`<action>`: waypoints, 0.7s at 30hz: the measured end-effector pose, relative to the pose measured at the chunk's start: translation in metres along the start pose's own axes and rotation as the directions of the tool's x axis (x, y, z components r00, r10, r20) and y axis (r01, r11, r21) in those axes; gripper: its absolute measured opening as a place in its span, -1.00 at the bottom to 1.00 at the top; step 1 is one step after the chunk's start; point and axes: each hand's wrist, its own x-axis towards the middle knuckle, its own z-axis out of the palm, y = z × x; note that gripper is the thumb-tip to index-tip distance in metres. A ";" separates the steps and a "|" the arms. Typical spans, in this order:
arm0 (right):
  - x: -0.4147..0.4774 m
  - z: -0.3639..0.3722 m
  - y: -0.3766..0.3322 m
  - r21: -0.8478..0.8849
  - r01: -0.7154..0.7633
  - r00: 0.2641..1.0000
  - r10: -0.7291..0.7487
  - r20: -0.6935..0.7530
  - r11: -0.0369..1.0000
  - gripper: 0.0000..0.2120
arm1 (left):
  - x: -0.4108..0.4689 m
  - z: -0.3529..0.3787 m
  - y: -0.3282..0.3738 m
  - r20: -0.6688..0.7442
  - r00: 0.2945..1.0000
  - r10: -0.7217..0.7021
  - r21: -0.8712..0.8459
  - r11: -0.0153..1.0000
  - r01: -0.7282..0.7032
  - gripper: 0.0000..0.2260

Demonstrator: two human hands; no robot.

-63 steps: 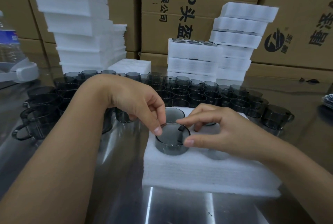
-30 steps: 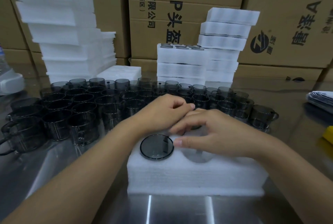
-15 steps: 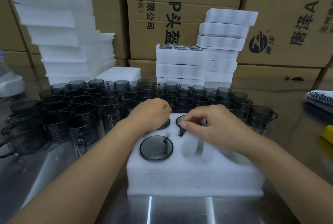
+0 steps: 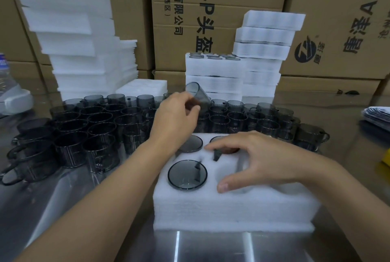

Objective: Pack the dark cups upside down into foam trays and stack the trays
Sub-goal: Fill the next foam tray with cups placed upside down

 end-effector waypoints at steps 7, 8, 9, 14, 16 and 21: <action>0.003 -0.002 0.004 0.004 -0.028 1.000 0.028 0.013 1.000 -0.56 | 0.005 -0.011 0.000 -0.141 0.986 -0.094 -0.222 0.973 0.061 -0.91; 0.003 -0.003 0.005 0.010 -0.030 0.999 0.030 0.017 0.999 -0.56 | 0.006 -0.013 0.001 -0.148 0.983 -0.108 -0.243 0.968 0.070 -0.91; 0.003 -0.003 0.006 0.020 -0.031 0.999 0.031 0.016 0.999 -0.56 | 0.007 -0.015 0.001 -0.152 0.981 -0.119 -0.259 0.963 0.077 -0.91; 0.006 0.000 0.013 0.075 -0.021 0.997 0.027 -0.074 0.997 -0.57 | 0.010 -0.019 0.000 -0.147 0.978 -0.144 -0.315 0.945 0.092 -0.87; 0.008 0.001 0.015 0.110 -0.035 0.992 0.048 -0.118 0.993 -0.60 | 0.009 -0.018 0.000 -0.126 0.982 -0.139 -0.329 0.940 0.091 -0.87; 0.012 0.006 0.018 0.163 -0.030 0.964 0.071 -0.255 0.986 -0.66 | 0.005 -0.010 0.005 -0.008 1.000 -0.024 -0.350 0.937 0.020 -0.87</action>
